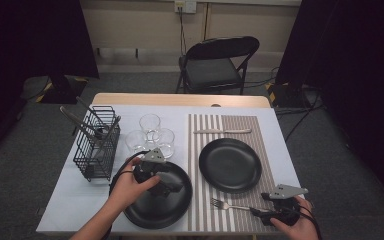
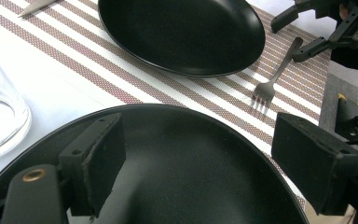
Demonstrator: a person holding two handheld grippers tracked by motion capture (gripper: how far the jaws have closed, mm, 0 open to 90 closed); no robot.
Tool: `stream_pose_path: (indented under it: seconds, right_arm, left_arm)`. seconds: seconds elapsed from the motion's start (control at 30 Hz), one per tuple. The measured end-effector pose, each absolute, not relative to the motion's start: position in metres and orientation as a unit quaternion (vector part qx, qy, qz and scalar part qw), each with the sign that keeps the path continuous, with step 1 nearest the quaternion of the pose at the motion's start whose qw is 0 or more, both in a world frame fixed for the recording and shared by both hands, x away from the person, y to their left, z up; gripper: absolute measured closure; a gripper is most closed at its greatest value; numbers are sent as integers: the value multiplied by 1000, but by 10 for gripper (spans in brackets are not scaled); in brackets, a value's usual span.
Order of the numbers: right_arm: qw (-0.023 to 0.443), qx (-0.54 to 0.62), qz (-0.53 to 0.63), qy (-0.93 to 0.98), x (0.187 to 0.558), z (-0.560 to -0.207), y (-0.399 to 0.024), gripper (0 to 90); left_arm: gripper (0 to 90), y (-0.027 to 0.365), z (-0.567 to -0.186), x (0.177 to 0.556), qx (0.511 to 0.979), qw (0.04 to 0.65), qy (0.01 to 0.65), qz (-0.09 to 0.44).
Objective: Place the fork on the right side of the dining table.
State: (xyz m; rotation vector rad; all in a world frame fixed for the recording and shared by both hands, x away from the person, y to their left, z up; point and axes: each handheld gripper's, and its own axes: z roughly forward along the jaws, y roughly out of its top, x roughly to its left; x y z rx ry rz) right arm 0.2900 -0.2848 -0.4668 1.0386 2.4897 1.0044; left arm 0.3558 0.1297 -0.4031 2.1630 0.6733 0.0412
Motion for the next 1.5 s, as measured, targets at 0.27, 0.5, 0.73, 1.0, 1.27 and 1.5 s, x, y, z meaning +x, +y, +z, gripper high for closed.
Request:
stream_pose_path:
  seconds: [0.27, 0.5, 0.73, 1.0, 1.27, 1.5]
  right_arm:
    - [136, 358, 344, 857, 290, -467, -286, 322]
    - [144, 363, 342, 855, 292, -467, -286, 327]
    - [147, 368, 342, 852, 295, -467, -286, 327]
    - [148, 368, 348, 850, 298, -468, -286, 319]
    - [145, 379, 364, 838, 298, -463, -290, 304]
    - [147, 386, 372, 832, 300, -457, -293, 302]
  left_arm:
    - [174, 129, -404, 355, 865, 423, 269, 15]
    - [174, 129, -405, 355, 864, 424, 271, 15]
    - [174, 130, -405, 355, 866, 421, 271, 18]
    - [174, 130, -405, 355, 865, 421, 272, 17]
    - [174, 132, -405, 354, 864, 423, 272, 18]
    - [175, 133, -406, 353, 863, 424, 276, 20]
